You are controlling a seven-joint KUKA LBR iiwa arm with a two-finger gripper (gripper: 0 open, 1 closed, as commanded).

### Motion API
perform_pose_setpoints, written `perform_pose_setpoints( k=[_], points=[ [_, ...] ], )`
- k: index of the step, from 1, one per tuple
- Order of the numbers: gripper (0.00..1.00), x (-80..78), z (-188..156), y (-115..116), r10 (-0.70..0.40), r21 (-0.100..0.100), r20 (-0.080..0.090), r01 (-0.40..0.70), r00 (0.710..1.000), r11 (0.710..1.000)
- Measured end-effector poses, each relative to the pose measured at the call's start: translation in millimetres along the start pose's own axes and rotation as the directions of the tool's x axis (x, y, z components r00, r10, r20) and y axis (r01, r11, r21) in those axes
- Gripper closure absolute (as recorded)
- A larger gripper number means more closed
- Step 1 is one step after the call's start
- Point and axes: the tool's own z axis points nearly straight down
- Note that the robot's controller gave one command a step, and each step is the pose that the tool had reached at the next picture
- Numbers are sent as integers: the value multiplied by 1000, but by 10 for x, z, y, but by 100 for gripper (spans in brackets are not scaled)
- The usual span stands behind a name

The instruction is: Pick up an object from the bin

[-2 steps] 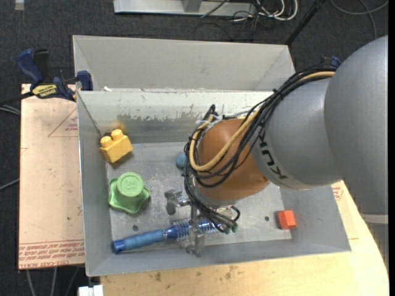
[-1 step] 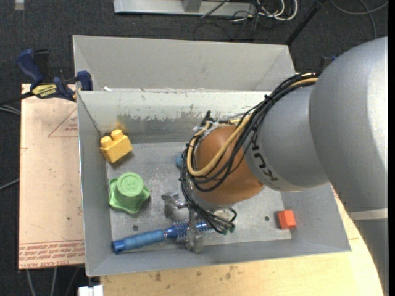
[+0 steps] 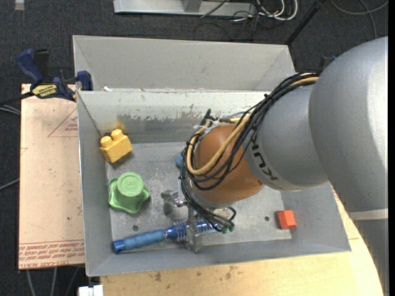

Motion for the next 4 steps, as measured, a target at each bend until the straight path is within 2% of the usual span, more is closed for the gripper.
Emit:
perform_pose_setpoints(
  k=[1, 2, 4],
  points=[
    [100, 21, 17, 5, 1, -1, -6, -1, 1000, 1000],
    [100, -5, -534, 7, 3, -1, -21, -3, 1000, 1000],
    [100, -25, -824, 12, 6, -1, -23, -6, 1000, 1000]
  ],
)
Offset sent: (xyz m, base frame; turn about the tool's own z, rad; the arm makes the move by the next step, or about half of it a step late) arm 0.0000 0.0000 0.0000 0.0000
